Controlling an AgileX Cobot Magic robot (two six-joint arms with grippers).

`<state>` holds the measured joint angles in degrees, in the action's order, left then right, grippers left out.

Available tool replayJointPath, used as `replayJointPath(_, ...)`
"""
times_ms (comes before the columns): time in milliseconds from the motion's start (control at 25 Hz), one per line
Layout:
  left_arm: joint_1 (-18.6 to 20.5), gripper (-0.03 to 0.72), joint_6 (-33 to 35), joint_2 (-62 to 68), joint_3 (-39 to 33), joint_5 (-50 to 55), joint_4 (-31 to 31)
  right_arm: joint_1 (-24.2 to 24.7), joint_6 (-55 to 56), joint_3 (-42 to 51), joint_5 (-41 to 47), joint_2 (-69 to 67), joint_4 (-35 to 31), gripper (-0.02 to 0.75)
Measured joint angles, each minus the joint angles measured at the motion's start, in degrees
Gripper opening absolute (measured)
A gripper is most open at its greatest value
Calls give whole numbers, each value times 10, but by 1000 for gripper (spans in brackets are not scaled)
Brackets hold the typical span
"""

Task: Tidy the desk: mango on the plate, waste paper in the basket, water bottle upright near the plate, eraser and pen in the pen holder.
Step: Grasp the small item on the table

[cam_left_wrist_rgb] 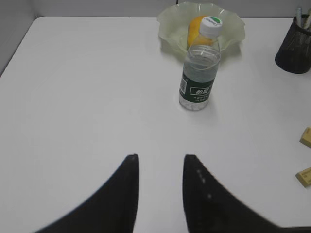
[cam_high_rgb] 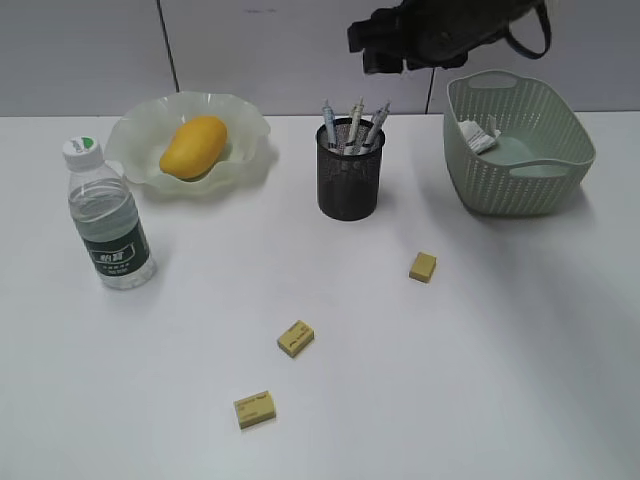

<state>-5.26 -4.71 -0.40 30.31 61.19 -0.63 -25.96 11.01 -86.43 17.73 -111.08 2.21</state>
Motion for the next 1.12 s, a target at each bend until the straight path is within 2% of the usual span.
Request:
replayJointPath(280,0,239,0,0,0,0,0,0,-5,-118,380,5,-5,359)
replayJointPath(400,0,239,0,0,0,0,0,1,-9,-155,472,6,-5,306)
replayJointPath(600,0,239,0,0,0,0,0,24,-10,-182,512,6,-11,232)
replayJointPath(920,0,238,0,0,0,0,3,107,-14,-183,514,7,-13,221)
replayJointPath(1120,0,237,0,0,0,0,-1,113,-44,-166,514,21,-22,221)
